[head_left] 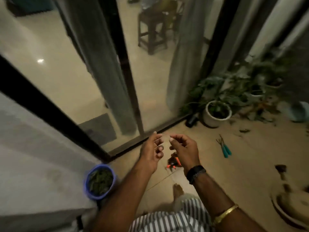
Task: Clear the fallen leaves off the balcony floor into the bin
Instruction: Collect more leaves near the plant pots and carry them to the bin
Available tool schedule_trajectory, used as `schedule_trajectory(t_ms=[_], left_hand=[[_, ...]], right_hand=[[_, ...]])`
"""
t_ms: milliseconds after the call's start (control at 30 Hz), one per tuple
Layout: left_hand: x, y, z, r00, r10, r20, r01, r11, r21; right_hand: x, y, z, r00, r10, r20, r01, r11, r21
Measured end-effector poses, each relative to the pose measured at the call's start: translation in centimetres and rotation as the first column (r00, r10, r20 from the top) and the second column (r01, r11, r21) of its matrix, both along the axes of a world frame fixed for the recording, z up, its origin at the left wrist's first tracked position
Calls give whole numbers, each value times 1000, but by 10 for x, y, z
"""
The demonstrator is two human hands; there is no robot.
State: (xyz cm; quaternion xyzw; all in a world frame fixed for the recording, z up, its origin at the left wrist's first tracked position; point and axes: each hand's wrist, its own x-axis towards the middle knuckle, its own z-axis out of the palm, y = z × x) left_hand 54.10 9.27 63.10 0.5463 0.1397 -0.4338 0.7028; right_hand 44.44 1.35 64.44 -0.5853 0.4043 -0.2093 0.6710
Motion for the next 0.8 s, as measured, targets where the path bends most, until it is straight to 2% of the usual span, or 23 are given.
schedule_trajectory(t_ms=[167, 300, 567, 800], left_hand=[[-69, -100, 4, 958, -284, -34, 283, 959, -31], [-124, -187, 1, 902, -429, -49, 425, 902, -70], [-263, -382, -4, 786, -608, -110, 600, 794, -103], [-342, -518, -6, 661, -742, -115, 738, 670, -77]], right_hand=[[-88, -77, 2, 947, -320, 34, 319, 947, 29], [-151, -136, -1, 887, -459, 54, 457, 888, 51], [-296, -305, -10, 754, -656, 21, 656, 754, 28], [-373, -423, -8, 605, -796, 8, 796, 605, 14]])
